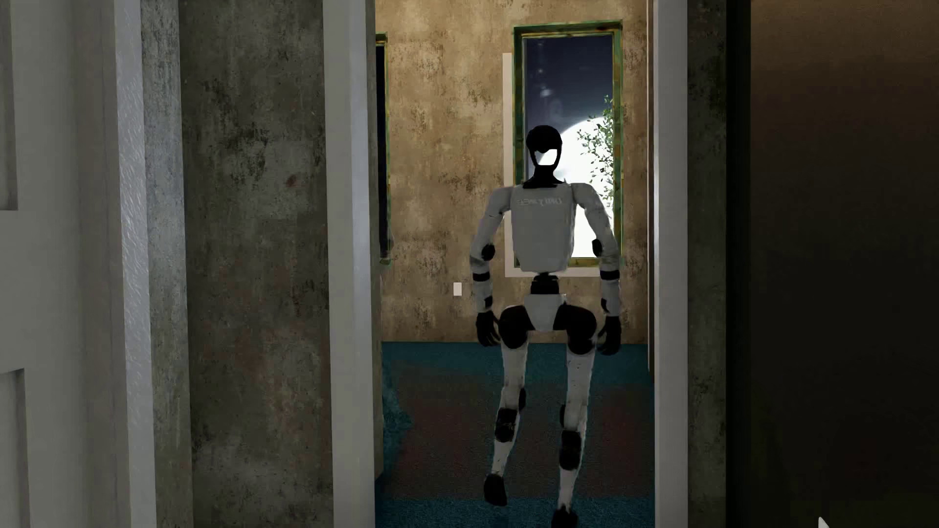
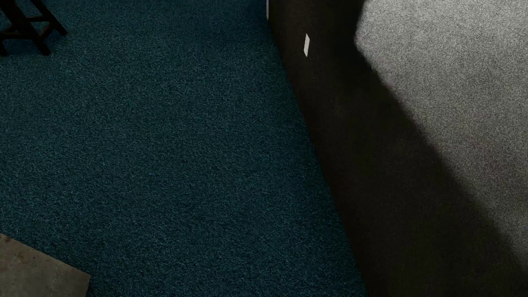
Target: Avoid the corner
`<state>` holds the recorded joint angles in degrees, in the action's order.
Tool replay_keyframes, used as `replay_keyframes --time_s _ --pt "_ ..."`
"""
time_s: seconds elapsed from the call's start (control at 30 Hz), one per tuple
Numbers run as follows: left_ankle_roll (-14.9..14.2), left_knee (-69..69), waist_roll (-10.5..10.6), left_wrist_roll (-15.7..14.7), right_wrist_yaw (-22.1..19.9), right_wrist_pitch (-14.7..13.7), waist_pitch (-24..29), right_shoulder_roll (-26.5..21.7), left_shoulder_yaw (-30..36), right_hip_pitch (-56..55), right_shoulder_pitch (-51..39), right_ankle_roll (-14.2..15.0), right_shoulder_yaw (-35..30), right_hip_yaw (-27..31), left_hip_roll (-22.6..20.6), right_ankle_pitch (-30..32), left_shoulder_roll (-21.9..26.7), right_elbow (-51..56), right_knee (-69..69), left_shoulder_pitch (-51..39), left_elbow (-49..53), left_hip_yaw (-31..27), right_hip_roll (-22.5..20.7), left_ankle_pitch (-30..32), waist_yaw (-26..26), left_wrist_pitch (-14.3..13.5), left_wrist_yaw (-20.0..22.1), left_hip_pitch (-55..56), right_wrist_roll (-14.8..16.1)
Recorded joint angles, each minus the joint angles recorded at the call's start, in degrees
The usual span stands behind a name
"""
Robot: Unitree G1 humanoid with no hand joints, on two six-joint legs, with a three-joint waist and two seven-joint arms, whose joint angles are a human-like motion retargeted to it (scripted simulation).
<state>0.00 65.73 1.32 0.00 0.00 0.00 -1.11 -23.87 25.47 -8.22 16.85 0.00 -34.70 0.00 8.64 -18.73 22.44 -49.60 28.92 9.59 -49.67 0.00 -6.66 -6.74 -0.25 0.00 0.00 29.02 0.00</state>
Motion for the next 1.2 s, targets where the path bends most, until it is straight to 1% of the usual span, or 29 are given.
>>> replay_keyframes --time_s 0.07,0.1,0.13,0.2,0.3,0.4,0.43,0.5,0.53,0.57,0.6,0.63,0.67,0.7,0.73,0.77,0.8,0.83,0.87,0.9,0.93,1.0,1.03,1.07,1.1,1.13,1.2 --pt "0.0 11.1 -1.4 0.0 0.0 0.0 0.7 -0.6 -0.9 2.3 0.3 0.0 0.0 0.0 -1.1 -1.1 -0.1 0.4 -0.1 0.8 1.3 0.0 0.9 -6.3 2.8 0.0 0.0 6.1 0.0" --pt "0.0 14.0 -2.0 0.0 0.0 0.0 1.0 -0.9 -1.1 3.2 0.4 0.0 0.1 0.0 -1.9 -1.6 -0.1 0.4 0.1 1.3 1.7 0.0 1.4 -7.9 4.2 0.0 0.0 8.6 0.0" --pt "0.0 15.0 -2.6 0.0 0.0 0.0 1.2 -1.1 -1.1 4.0 0.3 0.0 0.2 0.0 -2.6 -2.2 -0.1 0.4 0.4 1.8 1.7 0.0 1.9 -7.6 5.4 0.0 0.0 10.9 0.0" --pt "0.0 12.1 -3.2 0.0 0.0 0.0 1.6 -1.5 -0.6 5.5 -0.3 0.0 0.6 0.0 -4.0 -3.1 -0.2 0.5 1.0 2.8 0.9 0.0 2.9 -4.5 7.6 0.0 0.0 14.4 0.0" --pt "0.0 0.3 -3.4 0.0 0.0 0.0 2.2 -1.7 1.8 8.7 -2.1 0.0 0.5 0.0 -5.2 -3.9 -0.5 0.2 0.7 3.8 -2.4 0.0 4.0 0.8 9.8 0.0 0.0 16.6 0.0" --pt "0.0 -17.9 -2.8 0.0 0.0 0.0 2.2 -1.2 4.1 11.8 -3.6 0.0 -0.3 0.0 -4.9 -3.5 -0.4 0.8 0.3 4.8 -4.9 0.0 4.5 7.3 11.9 0.0 0.0 13.2 0.0" --pt "0.0 -24.3 -2.6 0.0 0.0 0.0 1.9 -0.8 4.4 12.3 -3.8 0.0 -0.7 0.0 -4.5 -3.2 -0.2 1.4 0.4 5.3 -5.2 0.0 4.5 7.9 12.7 0.0 0.0 11.0 0.0" --pt "0.0 -35.1 -2.1 0.0 0.0 0.0 0.6 0.1 4.3 13.4 -3.9 0.0 -1.5 0.0 -3.6 -2.5 -0.2 3.0 0.8 6.5 -5.5 0.0 4.6 6.0 13.9 0.0 0.0 5.9 0.0" --pt "0.0 -38.3 -1.8 0.0 0.0 0.0 -0.4 0.6 4.3 14.1 -3.7 0.0 -1.6 0.0 -3.1 -2.1 -0.3 3.9 0.8 7.2 -5.9 0.0 4.9 5.5 14.0 0.0 0.0 3.4 0.0" --pt "0.0 -39.4 -1.6 0.0 0.0 0.0 -1.3 1.2 4.7 15.0 -3.1 0.0 -1.3 0.0 -3.0 -1.3 -0.4 4.6 0.7 7.8 -6.7 0.0 5.4 7.1 13.6 0.0 0.0 1.6 0.0" --pt "0.0 -38.6 -1.8 0.0 0.0 0.0 -1.9 2.0 5.4 15.9 -2.4 0.0 -0.7 0.0 -3.5 0.5 -0.5 5.0 1.2 8.0 -7.7 0.0 6.2 9.7 12.4 0.0 0.0 1.1 0.0" --pt "0.0 -36.2 -2.7 0.0 0.0 0.0 -2.1 3.1 6.2 16.4 -1.6 0.0 0.1 0.0 -4.8 3.7 -0.6 4.8 2.6 7.8 -9.1 0.0 7.0 11.1 10.5 0.0 0.0 1.7 0.0" --pt "0.0 -33.7 -3.7 0.0 0.0 0.0 -2.1 4.2 6.8 15.9 -0.7 0.0 0.8 0.0 -6.4 8.1 -0.6 3.9 5.6 6.9 -10.4 0.0 7.9 10.6 8.8 0.0 0.0 2.0 0.0" --pt "0.0 -32.3 -4.3 0.0 0.0 0.0 -1.8 4.7 8.4 13.8 -0.1 0.0 0.3 0.0 -7.4 12.2 -0.3 2.9 10.4 5.5 -10.8 0.0 8.8 8.7 8.2 0.0 0.0 0.6 0.0" --pt "0.0 -32.3 -6.0 0.0 0.0 0.0 -2.5 5.7 1.2 8.6 1.2 0.0 2.2 0.0 -9.5 14.0 0.2 2.7 18.0 5.0 -8.2 0.0 10.4 6.0 9.4 0.0 0.0 -0.2 0.0" --pt "0.0 -32.6 -6.4 0.0 0.0 0.0 -2.1 4.9 -0.3 3.7 1.4 0.0 0.7 0.0 -10.5 13.4 0.8 3.6 26.7 4.2 -4.2 0.0 10.8 3.3 11.0 0.0 0.0 -2.6 0.0" --pt "0.0 -33.3 -6.4 0.0 0.0 0.0 -1.4 3.6 -1.3 -0.3 0.8 0.0 -0.9 0.0 -11.5 12.0 1.2 4.6 34.7 3.6 0.7 0.0 11.3 1.4 11.5 0.0 0.0 -5.9 0.0" --pt "0.0 -34.2 -5.9 0.0 0.0 0.0 -1.0 2.3 -2.3 -3.4 -0.1 0.0 -1.6 0.0 -12.4 11.6 1.5 5.3 40.2 3.1 5.7 0.0 12.1 0.4 10.6 0.0 0.0 -9.2 0.0" --pt "0.0 -34.7 -5.0 0.0 0.0 0.0 -0.9 1.2 -3.4 -6.1 -0.8 0.0 -0.8 0.0 -13.1 12.7 1.5 5.4 43.2 2.7 9.8 0.0 12.7 -0.1 8.6 0.0 0.0 -11.8 0.0" --pt "0.0 -34.7 -4.0 0.0 0.0 0.0 -1.0 0.4 -4.5 -9.0 -1.3 0.0 1.4 0.0 -13.6 15.4 1.4 5.1 44.0 1.9 13.0 0.0 13.1 -0.6 6.5 0.0 0.0 -13.7 0.0" --pt "0.0 -34.6 -3.0 0.0 0.0 0.0 -1.0 -0.2 -5.3 -11.9 -1.6 0.0 4.6 0.0 -14.0 19.4 1.1 4.6 42.5 0.9 15.5 0.0 13.1 -1.0 4.8 0.0 0.0 -15.4 0.0" --pt "0.0 -34.8 -1.6 0.0 0.0 0.0 -0.3 -1.5 -5.7 -16.8 -2.3 0.0 9.6 0.0 -14.5 27.7 0.8 3.9 34.0 -0.7 19.4 0.0 12.2 -2.5 3.4 0.0 0.0 -19.3 0.0" --pt "0.0 -35.1 -1.1 0.0 0.0 0.0 0.1 -2.1 -5.6 -18.6 -2.7 0.0 10.5 0.0 -14.4 29.1 0.9 3.7 28.3 -1.1 20.9 0.0 11.6 -3.3 3.1 0.0 0.0 -21.3 0.0" --pt "0.0 -35.3 -0.9 0.0 0.0 0.0 0.3 -2.7 -5.3 -19.8 -3.1 0.0 10.4 0.0 -14.2 28.3 1.0 3.6 22.5 -1.2 22.1 0.0 11.1 -4.1 2.7 0.0 0.0 -23.3 0.0" --pt "0.0 -35.6 -0.7 0.0 0.0 0.0 0.5 -3.1 -4.6 -20.4 -3.4 0.0 9.7 0.0 -13.8 25.6 1.3 3.5 16.6 -0.9 22.6 0.0 10.7 -4.9 2.0 0.0 0.0 -25.2 0.0" --pt "0.0 -35.8 -0.5 0.0 0.0 0.0 0.5 -3.2 -3.9 -20.3 -3.4 0.0 9.0 0.0 -13.2 21.6 1.6 3.6 10.8 -0.4 21.9 0.0 10.4 -5.7 1.2 0.0 0.0 -27.0 0.0" --pt "0.0 -35.8 -0.1 0.0 0.0 0.0 0.4 -2.8 -2.2 -18.8 -2.6 0.0 8.4 0.0 -12.0 12.9 1.4 3.7 1.4 0.6 16.6 0.0 9.9 -7.1 -0.6 0.0 0.0 -29.8 0.0"
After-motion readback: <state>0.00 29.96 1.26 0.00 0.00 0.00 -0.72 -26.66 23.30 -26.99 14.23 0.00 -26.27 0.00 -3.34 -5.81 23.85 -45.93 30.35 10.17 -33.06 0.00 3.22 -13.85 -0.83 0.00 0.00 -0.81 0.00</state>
